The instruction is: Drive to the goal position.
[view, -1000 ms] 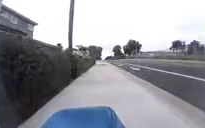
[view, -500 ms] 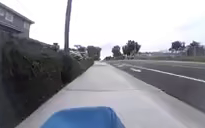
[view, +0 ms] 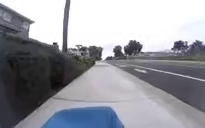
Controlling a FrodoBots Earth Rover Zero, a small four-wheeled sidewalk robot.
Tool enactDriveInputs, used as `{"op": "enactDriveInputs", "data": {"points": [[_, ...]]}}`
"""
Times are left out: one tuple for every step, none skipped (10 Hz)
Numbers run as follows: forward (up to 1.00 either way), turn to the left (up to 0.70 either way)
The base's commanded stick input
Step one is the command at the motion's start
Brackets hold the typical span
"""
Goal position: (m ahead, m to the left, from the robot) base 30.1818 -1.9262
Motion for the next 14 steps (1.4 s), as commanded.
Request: {"op": "enactDriveInputs", "data": {"points": [[1.0, 0.0], [1.0, 0.0], [1.0, 0.0], [1.0, 0.0], [1.0, 0.0], [1.0, 0.0], [1.0, 0.0], [1.0, 0.0], [1.0, 0.24], [1.0, 0.27], [1.0, 0.27], [1.0, 0.27], [1.0, 0.12], [1.0, 0.0]]}}
